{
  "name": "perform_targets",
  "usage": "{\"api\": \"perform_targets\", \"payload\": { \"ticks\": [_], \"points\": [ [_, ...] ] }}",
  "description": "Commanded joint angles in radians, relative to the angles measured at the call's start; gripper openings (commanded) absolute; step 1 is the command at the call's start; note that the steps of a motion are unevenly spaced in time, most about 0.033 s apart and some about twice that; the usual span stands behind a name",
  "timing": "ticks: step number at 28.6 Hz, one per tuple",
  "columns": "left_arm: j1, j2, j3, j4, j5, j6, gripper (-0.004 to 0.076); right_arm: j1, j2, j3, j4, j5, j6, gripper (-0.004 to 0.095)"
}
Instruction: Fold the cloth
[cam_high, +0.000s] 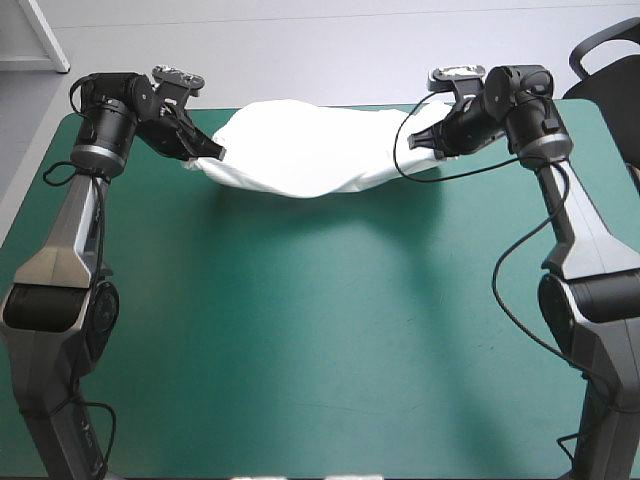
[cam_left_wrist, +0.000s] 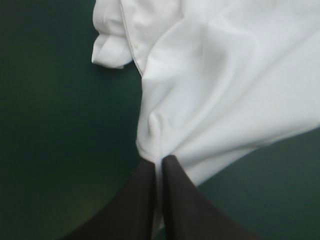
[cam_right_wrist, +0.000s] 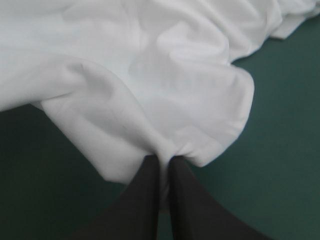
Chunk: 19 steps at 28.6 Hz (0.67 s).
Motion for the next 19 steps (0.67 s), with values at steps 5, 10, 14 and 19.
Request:
{"api": "perform_targets", "payload": {
  "ticks": [5, 10, 14, 19],
  "points": [
    [-0.002, -0.259, 0.337, 0.024, 0.037, -0.037, 0.0019, -0.007, -0.31, 0.407, -0.06, -0.039, -0.025, -0.0017],
    [-0.003, -0.404, 0.655, 0.019, -0.062, -0.074, 0.0019, -0.005, -0.441, 0.67, -0.046, -0.039, -0.048, -0.0017],
    [-0.003, -0.526, 0.907, 0.016, -0.121, -0.084, 0.0019, -0.005, -0.54, 0.868, -0.045, -0.039, -0.048, -0.0017],
    [-0.003, -0.678, 1.138, 0.006, -0.111, -0.104, 0.0019, -0.005, -0.678, 1.069, -0.046, -0.039, -0.045, -0.0016]
  ]
}}
